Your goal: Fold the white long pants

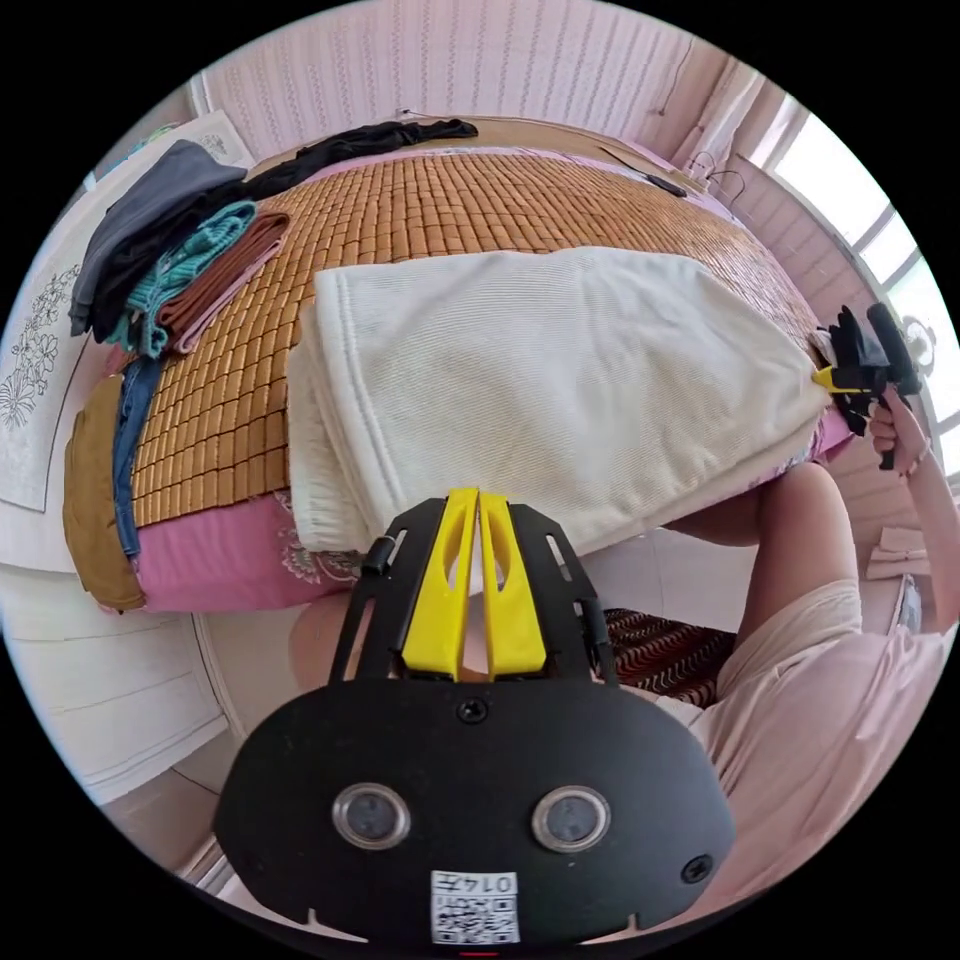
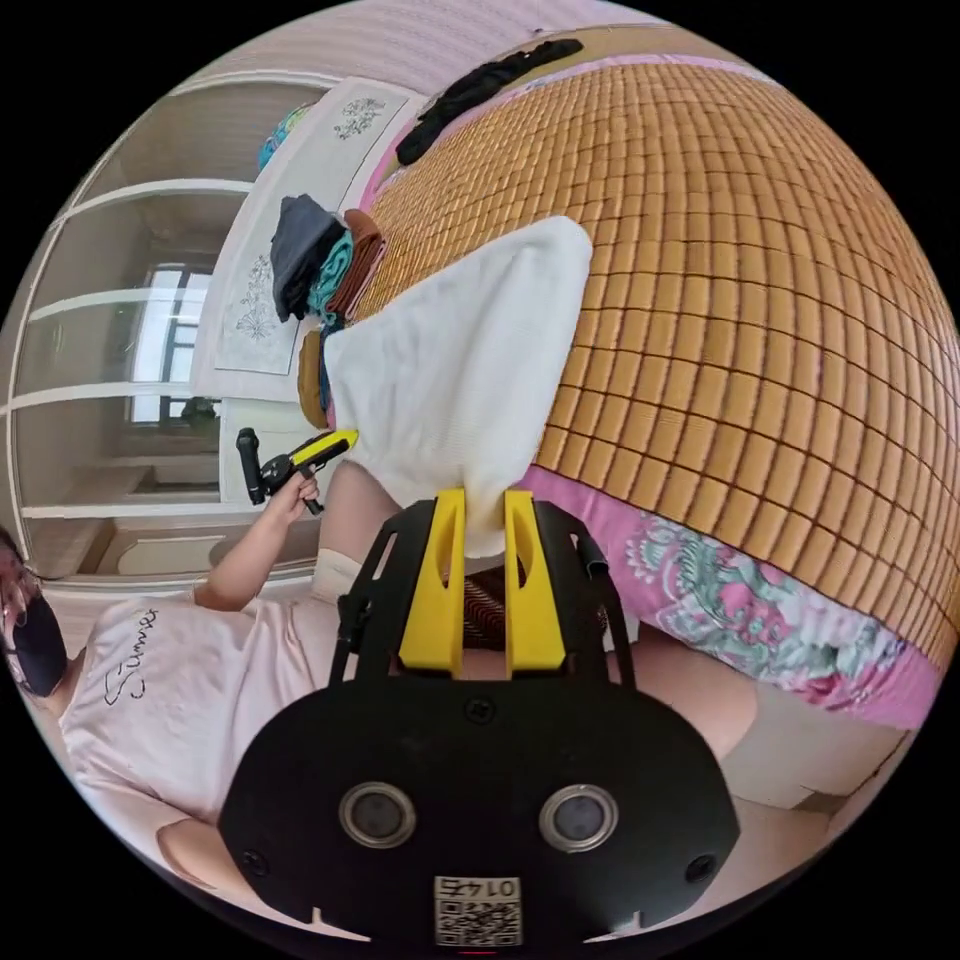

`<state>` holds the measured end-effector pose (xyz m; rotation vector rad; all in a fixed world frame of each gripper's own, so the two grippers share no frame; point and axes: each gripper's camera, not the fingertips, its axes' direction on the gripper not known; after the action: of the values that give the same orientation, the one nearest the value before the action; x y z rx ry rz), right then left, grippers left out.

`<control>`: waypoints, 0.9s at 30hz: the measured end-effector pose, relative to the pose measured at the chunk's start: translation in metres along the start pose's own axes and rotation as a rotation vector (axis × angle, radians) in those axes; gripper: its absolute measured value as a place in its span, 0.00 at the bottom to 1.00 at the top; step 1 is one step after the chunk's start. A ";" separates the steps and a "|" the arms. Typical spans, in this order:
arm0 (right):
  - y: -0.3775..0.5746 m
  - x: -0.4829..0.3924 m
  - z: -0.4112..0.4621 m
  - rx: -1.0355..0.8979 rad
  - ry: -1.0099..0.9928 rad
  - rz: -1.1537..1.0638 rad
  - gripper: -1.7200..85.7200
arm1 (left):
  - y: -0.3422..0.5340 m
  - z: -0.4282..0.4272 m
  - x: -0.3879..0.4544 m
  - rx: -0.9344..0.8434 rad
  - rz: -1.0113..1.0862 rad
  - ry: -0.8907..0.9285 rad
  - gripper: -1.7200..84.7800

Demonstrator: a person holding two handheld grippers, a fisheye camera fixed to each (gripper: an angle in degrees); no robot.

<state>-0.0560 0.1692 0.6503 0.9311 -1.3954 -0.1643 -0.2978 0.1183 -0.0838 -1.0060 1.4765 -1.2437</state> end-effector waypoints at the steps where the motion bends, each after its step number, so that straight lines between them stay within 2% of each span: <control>1: 0.007 0.006 -0.010 0.023 0.017 0.022 0.09 | 0.001 -0.003 0.006 0.003 0.007 0.023 0.01; 3: 0.034 0.028 -0.034 0.046 0.138 0.152 0.06 | 0.010 -0.020 0.031 0.051 0.040 0.090 0.01; 5: 0.055 0.030 -0.041 0.078 0.191 0.185 0.05 | 0.018 -0.032 0.040 0.087 0.025 0.078 0.02; 10: 0.076 -0.020 -0.010 0.121 0.221 0.076 0.06 | 0.031 -0.051 0.024 0.129 -0.096 0.088 0.11; 13: 0.061 -0.073 0.049 0.057 0.211 -0.070 0.10 | 0.026 -0.051 0.015 0.113 -0.117 0.070 0.14; 19: -0.028 -0.223 0.172 -0.098 0.171 -0.426 0.14 | 0.006 -0.032 0.025 0.007 -0.099 0.050 0.15; 22: -0.077 -0.299 0.239 -0.199 0.328 -0.542 0.15 | 0.003 -0.034 0.032 -0.008 -0.090 0.027 0.15; 24: -0.107 -0.344 0.291 -0.257 0.492 -0.580 0.21 | 0.006 -0.041 0.038 -0.006 -0.082 0.028 0.14; 27: -0.129 -0.382 0.338 -0.312 0.571 -0.611 0.25 | 0.011 -0.049 0.049 -0.002 -0.050 0.029 0.11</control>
<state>-0.3865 0.1617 0.2416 1.0133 -0.5149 -0.5160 -0.3574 0.0839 -0.0984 -1.0359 1.4833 -1.2973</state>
